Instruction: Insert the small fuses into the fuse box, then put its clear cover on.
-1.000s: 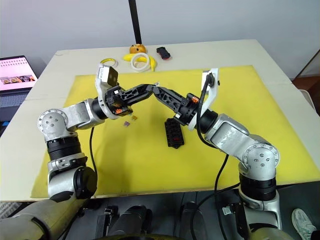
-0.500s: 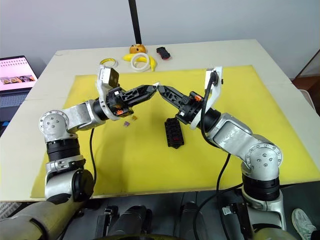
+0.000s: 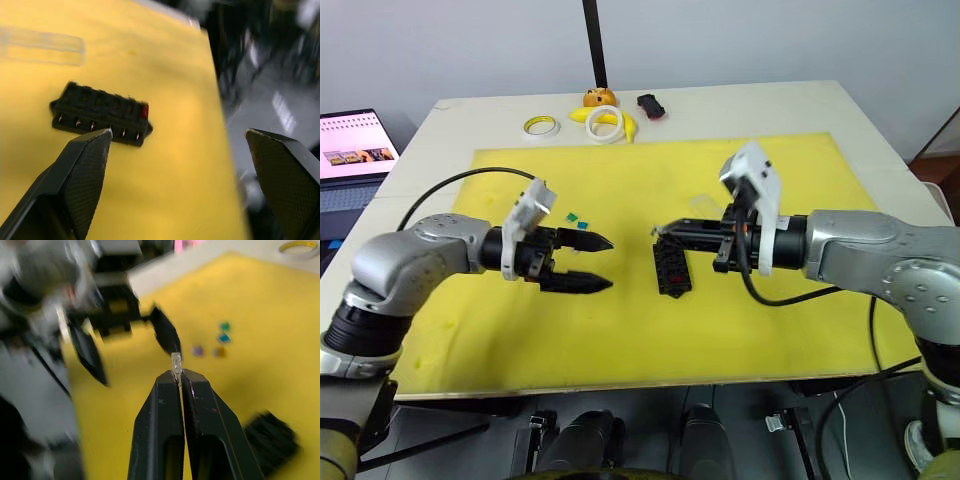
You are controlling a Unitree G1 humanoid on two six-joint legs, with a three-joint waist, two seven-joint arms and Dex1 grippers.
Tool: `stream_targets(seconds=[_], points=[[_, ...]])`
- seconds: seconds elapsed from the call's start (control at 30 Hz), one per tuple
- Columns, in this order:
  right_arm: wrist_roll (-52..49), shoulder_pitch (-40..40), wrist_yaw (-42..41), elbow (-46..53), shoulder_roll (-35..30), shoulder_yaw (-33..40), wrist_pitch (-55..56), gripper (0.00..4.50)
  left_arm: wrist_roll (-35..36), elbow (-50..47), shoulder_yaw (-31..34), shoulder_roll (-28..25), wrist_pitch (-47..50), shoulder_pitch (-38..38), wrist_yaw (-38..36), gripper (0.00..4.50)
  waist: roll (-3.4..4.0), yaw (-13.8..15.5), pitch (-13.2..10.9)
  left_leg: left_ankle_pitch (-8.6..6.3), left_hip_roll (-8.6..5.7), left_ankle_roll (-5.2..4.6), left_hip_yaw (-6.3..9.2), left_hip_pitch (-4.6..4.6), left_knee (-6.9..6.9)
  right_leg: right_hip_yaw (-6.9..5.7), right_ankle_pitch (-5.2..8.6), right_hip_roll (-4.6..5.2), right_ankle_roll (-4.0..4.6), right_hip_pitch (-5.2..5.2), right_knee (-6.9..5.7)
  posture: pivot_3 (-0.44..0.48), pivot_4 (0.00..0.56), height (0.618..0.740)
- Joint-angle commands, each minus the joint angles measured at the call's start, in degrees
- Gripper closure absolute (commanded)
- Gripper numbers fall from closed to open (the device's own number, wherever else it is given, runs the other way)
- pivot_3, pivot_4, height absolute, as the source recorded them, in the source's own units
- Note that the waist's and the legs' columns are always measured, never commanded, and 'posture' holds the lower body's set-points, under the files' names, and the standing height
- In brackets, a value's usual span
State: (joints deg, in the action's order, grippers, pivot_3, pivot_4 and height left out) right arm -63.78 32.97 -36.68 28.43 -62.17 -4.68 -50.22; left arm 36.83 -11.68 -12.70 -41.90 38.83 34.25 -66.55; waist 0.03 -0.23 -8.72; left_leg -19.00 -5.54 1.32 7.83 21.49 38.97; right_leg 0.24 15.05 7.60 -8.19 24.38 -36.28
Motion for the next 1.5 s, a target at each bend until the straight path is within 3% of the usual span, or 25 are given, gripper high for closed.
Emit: stream_targets(seconds=[0.03,0.27,0.43,1.5], points=[[18.3,1.4,-12.4,-1.5,-1.4,-6.4,12.0,4.50,-7.4,1.8,-1.9,2.3,-10.8,-0.1,-1.3,0.04,-0.03,-0.2,0.0,0.00,0.03,-0.01,0.00,0.02,0.00,0.00,0.00,0.01,0.00,0.02,0.00,0.000,0.150,0.740],[36.1,1.7,-24.0,-10.2,3.4,-12.5,25.9,4.50,-17.6,9.6,-5.1,8.7,-23.5,0.3,-1.0,0.04,-0.07,-0.4,0.0,-0.01,0.11,-0.01,-0.01,0.05,0.01,-0.03,-0.01,0.04,-0.02,0.04,0.01,0.000,0.150,0.740],[42.1,1.9,-27.1,-14.0,6.9,-12.9,29.6,4.50,-19.7,10.5,-5.2,10.9,-25.0,-0.5,-0.4,0.04,-0.08,-0.3,0.0,0.00,0.11,-0.01,0.02,0.07,0.04,-0.03,-0.01,0.06,-0.02,0.06,0.01,0.000,0.150,0.740],[53.4,4.9,-36.8,-22.8,14.1,-11.9,34.2,4.50,-23.1,10.4,-5.4,14.0,-24.5,-1.5,0.4,0.04,-0.08,-0.4,0.0,0.00,0.11,0.00,0.07,0.06,0.08,-0.07,-0.01,0.06,-0.02,0.05,-0.02,0.000,0.150,0.740]])
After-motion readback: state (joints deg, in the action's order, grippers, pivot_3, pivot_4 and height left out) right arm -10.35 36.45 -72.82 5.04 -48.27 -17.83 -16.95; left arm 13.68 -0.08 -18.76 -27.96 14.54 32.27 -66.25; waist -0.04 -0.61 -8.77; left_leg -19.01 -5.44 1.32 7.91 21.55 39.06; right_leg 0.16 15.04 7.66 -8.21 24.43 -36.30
